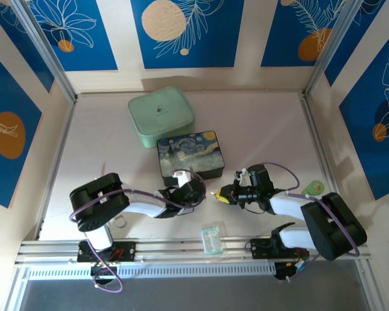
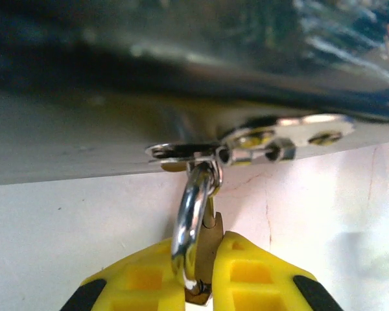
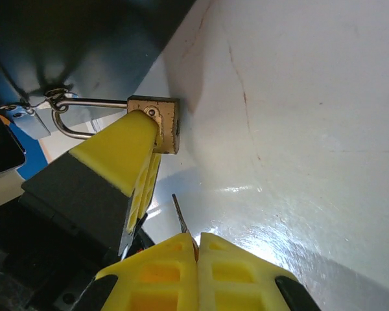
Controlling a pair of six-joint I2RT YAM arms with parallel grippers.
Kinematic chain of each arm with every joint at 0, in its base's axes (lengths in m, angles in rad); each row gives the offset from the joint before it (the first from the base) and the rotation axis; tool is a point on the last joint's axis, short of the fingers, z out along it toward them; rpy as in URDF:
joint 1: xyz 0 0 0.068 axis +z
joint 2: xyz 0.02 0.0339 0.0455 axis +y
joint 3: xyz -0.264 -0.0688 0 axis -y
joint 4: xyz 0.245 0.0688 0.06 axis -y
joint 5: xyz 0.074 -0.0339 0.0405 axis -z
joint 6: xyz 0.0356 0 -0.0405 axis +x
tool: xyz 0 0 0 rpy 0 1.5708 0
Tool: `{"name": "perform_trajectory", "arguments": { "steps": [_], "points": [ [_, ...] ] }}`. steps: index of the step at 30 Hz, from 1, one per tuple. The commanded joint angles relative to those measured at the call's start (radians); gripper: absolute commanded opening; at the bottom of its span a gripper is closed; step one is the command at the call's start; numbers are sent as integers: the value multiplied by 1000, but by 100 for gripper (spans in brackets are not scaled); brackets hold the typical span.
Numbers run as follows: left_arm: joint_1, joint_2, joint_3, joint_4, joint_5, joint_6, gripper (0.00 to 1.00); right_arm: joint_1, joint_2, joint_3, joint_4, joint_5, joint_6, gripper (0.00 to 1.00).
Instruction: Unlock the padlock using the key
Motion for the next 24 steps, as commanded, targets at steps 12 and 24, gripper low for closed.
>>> {"name": "perform_trajectory", "arguments": {
  "steps": [12, 24],
  "points": [
    [33, -19, -85, 198, 172, -193, 0, -3, 85, 6, 142, -82, -49, 0],
    [34, -26, -107, 254, 175, -241, 0, -31, 106, -21, 249, -77, -49, 0]
  ]
}}
